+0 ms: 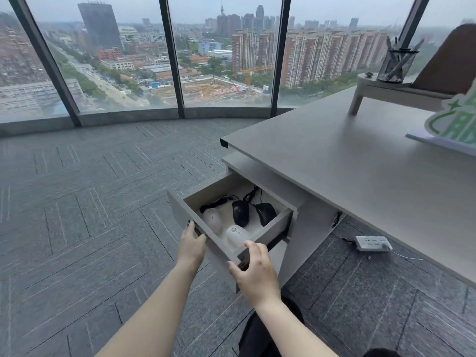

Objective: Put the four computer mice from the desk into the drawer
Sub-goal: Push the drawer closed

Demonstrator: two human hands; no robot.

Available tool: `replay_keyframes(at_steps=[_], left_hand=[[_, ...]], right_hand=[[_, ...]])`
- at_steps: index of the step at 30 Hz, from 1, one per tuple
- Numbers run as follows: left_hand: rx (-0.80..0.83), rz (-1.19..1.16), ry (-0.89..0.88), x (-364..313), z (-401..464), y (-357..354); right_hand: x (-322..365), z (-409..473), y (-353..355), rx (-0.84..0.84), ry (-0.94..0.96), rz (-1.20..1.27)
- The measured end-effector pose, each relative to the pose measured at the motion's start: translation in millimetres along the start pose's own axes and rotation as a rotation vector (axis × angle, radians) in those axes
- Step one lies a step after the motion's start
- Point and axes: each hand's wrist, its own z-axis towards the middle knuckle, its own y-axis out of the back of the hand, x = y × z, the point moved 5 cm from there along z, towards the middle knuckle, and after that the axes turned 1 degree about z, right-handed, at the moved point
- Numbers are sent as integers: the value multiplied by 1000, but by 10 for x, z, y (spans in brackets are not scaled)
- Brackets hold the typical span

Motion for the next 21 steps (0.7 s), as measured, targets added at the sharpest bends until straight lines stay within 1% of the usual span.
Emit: replay_keyframes(at_steps=[5, 10, 14, 18, 21], left_hand=[[58, -24, -22, -199, 174, -368], [63, -32, -57, -429, 233, -725], [110, -60, -30, -508, 312, -1053], [181, -75, -37, -583, 440, -1345], [216, -95, -24, -646, 509, -1511]], right_hand=[[-248, 263, 198, -90, -87, 41], [-532, 478, 356, -169, -241, 134], [-740, 620, 507, -257, -321, 209], [-954, 780, 628, -274, -415, 203], [-1090, 914, 694, -277, -432, 194]])
